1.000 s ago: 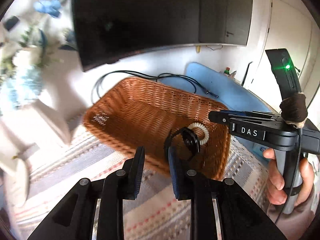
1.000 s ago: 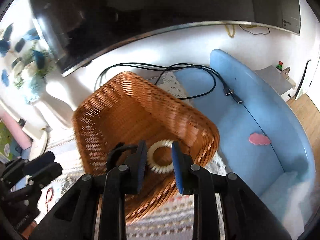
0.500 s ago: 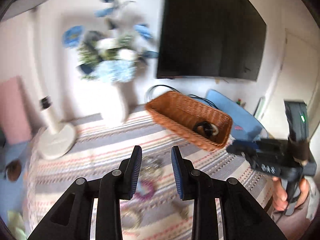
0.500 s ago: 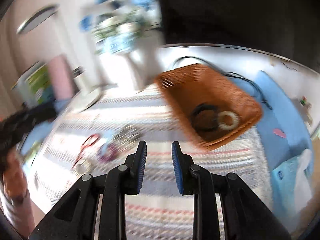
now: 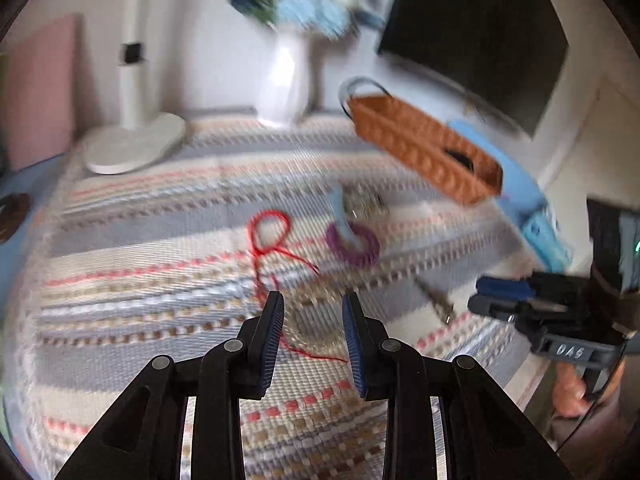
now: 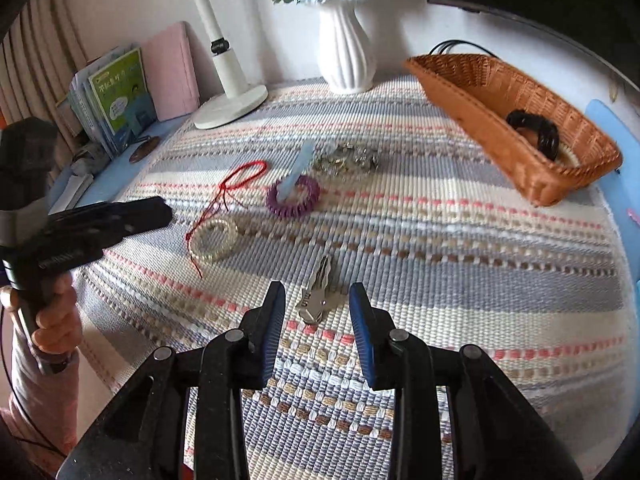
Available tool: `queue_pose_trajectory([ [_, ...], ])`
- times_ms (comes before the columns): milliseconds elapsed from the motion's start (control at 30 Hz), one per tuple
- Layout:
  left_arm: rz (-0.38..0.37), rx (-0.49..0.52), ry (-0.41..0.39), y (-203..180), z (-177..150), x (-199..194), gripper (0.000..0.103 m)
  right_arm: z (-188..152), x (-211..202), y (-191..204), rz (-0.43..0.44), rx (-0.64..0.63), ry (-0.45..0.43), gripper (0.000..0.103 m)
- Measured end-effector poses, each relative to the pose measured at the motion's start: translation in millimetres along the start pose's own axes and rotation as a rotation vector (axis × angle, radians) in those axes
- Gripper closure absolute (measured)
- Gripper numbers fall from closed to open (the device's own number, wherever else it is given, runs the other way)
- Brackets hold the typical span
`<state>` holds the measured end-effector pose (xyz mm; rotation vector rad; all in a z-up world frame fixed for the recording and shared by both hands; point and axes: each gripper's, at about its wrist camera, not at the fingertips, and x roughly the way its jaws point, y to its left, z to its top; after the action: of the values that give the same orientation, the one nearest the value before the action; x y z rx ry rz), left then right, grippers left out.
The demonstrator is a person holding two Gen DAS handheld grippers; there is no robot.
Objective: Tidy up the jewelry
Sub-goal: 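Grasp the clear bead bracelet with the left gripper while the right gripper grasps the silver key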
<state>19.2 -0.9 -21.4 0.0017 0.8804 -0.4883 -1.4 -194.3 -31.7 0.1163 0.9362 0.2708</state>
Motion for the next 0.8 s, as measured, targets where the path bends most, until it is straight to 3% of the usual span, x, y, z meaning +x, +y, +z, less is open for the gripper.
queue_pose_trajectory([
  [133,0.090,0.217,0.102,-19,6,35,0.072,-6,8,-1,-0.009,-0.008,0.014,0.069],
  [300,0.050,0.309,0.168,-22,16,55,0.072,-7,15,-7,-0.007,0.005,0.025,0.068],
  [400,0.044,0.324,0.181,-24,17,63,0.072,-8,17,-10,-0.004,0.004,0.037,0.068],
  [600,0.002,0.251,0.227,-30,17,62,0.072,-8,25,-4,0.010,-0.016,0.053,0.062],
  [667,-0.038,0.252,0.250,-38,13,59,0.072,-8,28,1,0.002,-0.033,0.060,0.062],
  [800,-0.037,0.275,0.251,-49,5,55,0.072,-10,30,9,-0.028,-0.063,0.055,0.062],
])
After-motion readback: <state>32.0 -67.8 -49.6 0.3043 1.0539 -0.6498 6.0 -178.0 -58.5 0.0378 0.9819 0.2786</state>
